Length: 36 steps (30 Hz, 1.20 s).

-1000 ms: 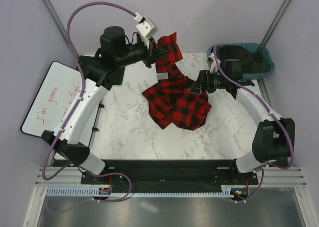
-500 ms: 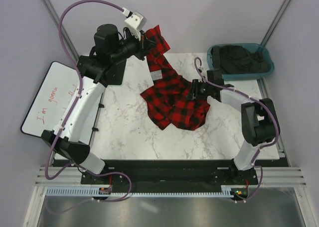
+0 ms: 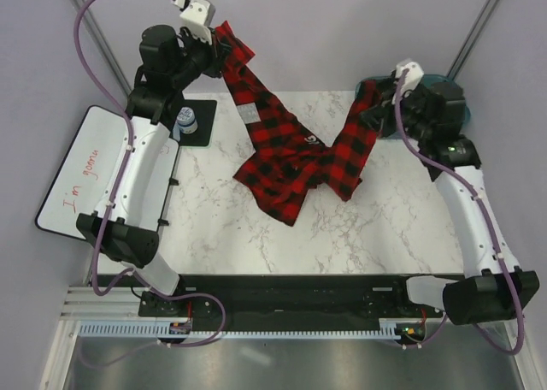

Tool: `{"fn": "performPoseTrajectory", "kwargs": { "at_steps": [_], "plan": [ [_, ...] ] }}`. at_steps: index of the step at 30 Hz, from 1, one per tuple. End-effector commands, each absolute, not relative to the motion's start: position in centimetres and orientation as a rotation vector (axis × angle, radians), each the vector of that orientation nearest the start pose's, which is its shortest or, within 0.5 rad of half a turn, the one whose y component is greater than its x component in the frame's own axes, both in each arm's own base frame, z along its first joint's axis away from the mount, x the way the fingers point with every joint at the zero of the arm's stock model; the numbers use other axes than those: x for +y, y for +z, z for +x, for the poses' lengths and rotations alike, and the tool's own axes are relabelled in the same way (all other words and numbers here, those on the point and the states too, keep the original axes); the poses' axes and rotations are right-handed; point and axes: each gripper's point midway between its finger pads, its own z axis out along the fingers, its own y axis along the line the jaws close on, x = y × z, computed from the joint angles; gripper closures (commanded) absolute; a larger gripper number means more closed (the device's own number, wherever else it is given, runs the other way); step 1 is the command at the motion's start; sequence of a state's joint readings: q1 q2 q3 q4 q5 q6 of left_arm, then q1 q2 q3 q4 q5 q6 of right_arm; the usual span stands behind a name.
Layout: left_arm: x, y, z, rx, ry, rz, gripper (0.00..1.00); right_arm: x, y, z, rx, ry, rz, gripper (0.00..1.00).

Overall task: Fold and stack the long sleeve shirts
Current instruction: Flatten the shirt out

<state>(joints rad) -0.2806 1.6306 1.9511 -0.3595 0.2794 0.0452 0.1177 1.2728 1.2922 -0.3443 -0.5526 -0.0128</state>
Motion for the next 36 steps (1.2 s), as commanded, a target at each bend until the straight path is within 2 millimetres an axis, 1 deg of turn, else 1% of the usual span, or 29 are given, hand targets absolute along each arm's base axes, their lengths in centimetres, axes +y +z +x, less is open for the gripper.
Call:
{"fn": "performPoseTrajectory", "kwargs": {
  "at_steps": [1,3,4,5,6,7,10,13,15,16,17,18,19,20,21,23,24,25,26,27,28,29,30,31,32,33,34,35,36],
  "plan": [
    [-13.6,54.2,46.4,1.340,-0.265,0.329,0.98,8.9,38.4,36.6,1.700,0.389,-0.532,1.00],
    [-12.3,55.5,46.4,1.308,-0.218,0.301,0.98,5.7,39.0,36.1,1.713,0.284,-0.510,1.00],
    [-11.4,55.8,46.5,1.299,-0.195,0.294,0.98,4.6,40.2,35.3,1.692,0.213,-0.489,1.00],
    [-10.9,56.4,46.1,1.284,-0.183,0.289,0.98,3.5,40.7,35.0,1.684,0.164,-0.467,1.00],
    [-10.3,56.7,46.2,1.273,-0.161,0.287,0.98,2.0,41.4,34.5,1.669,0.105,-0.446,1.00],
    [-10.0,57.0,46.0,1.266,-0.154,0.286,0.98,1.5,42.7,33.4,1.633,0.067,-0.440,1.00],
    [-9.3,56.8,46.1,1.270,-0.148,0.281,0.98,0.7,44.3,31.5,1.573,-0.010,-0.430,1.00],
    [-9.4,56.7,45.9,1.272,-0.160,0.288,0.98,-0.6,44.1,31.2,1.589,-0.076,-0.382,1.00],
    [-9.8,55.8,45.8,1.287,-0.174,0.308,0.98,-0.6,42.4,31.1,1.643,-0.078,-0.408,1.00],
    [-9.7,56.1,45.2,1.280,-0.173,0.307,0.98,-1.0,40.9,31.4,1.683,-0.092,-0.414,1.00],
    [-9.6,56.0,45.0,1.281,-0.162,0.316,0.98,-1.5,39.7,31.5,1.723,-0.109,-0.411,1.00],
    [-9.4,55.3,44.9,1.296,-0.150,0.322,0.98,-2.2,38.7,31.6,1.756,-0.145,-0.402,1.00],
    [-9.1,55.6,44.3,1.284,-0.133,0.323,0.98,-2.7,37.2,31.5,1.792,-0.166,-0.405,1.00],
    [-8.7,55.5,44.3,1.284,-0.105,0.326,0.98,-3.1,36.5,31.3,1.802,-0.207,-0.446,1.00],
    [-8.1,55.0,44.4,1.296,-0.091,0.318,0.98,-3.5,34.9,30.7,1.832,-0.236,-0.459,1.00],
    [-7.3,55.1,44.2,1.300,-0.086,0.298,0.98,-4.4,33.1,30.3,1.864,-0.305,-0.498,1.00],
    [-6.6,55.5,44.2,1.294,-0.081,0.283,0.98,-5.0,31.0,30.1,1.916,-0.321,-0.499,1.00],
    [-6.4,55.6,44.2,1.293,-0.089,0.277,0.98,-5.8,30.0,29.9,1.952,-0.354,-0.488,1.00],
    [-6.6,55.9,44.2,1.286,-0.113,0.278,0.98,-6.2,29.0,29.9,1.980,-0.359,-0.489,1.00],
    [-6.7,56.2,44.2,1.278,-0.124,0.282,0.98,-6.7,27.5,30.1,2.025,-0.352,-0.485,1.00],
    [-7.1,56.2,44.2,1.277,-0.147,0.293,0.98,-6.7,26.6,30.1,2.056,-0.338,-0.488,1.00],
    [-8.5,56.1,44.0,1.277,-0.219,0.343,0.98,-6.8,26.0,30.3,2.080,-0.322,-0.484,1.00],
    [-9.3,55.7,44.0,1.288,-0.260,0.368,0.98,-6.8,24.9,30.8,2.118,-0.294,-0.480,1.00],
    [-10.1,55.3,44.0,1.305,-0.300,0.389,0.98,-6.4,23.8,30.7,2.163,-0.248,-0.495,1.00],
    [-11.9,53.6,44.5,1.359,-0.368,0.434,0.98,-6.4,23.1,30.8,2.196,-0.230,-0.499,1.00],
    [-12.6,52.8,44.6,1.390,-0.389,0.448,0.98,-6.6,21.7,31.3,2.256,-0.206,-0.508,1.00],
    [-13.2,51.9,45.1,1.419,-0.408,0.446,0.98,-6.7,20.4,30.8,2.324,-0.186,-0.507,1.00],
    [-14.2,50.1,45.5,1.463,-0.431,0.457,0.98,-7.6,19.3,30.4,2.381,-0.195,-0.484,1.00],
    [-14.7,49.0,45.7,1.485,-0.445,0.466,0.98,-8.4,17.8,30.2,2.441,-0.183,-0.465,1.00]
  ]
}}
